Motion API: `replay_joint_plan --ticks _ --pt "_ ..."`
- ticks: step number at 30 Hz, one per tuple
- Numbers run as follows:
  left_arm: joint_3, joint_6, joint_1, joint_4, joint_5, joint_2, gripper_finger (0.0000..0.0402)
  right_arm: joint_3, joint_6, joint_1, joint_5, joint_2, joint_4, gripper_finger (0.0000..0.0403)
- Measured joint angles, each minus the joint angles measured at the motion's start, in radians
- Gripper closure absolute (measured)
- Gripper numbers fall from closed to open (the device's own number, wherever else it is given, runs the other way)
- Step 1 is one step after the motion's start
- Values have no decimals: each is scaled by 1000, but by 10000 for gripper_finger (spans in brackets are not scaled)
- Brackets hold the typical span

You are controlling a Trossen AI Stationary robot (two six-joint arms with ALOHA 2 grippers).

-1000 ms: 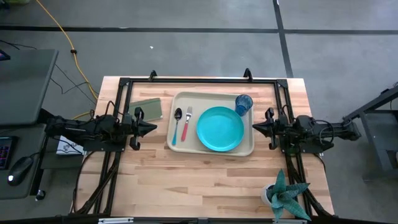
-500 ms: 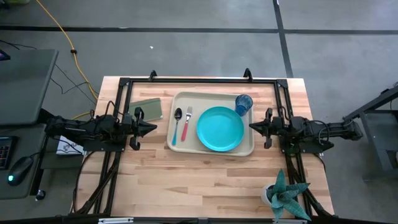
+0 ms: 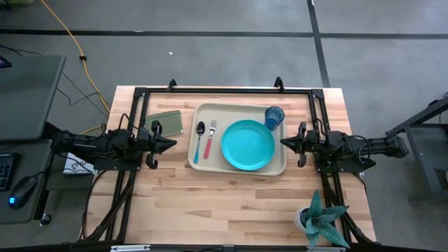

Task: Pick and place plate/cup/fork/spoon on tray
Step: Return to Home Position

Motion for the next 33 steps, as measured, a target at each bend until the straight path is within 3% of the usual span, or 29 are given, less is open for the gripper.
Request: replay_joint_plan --ticks 33 --pt "0 0 0 0 -1 0 401 0 17 0 0 0 0 402"
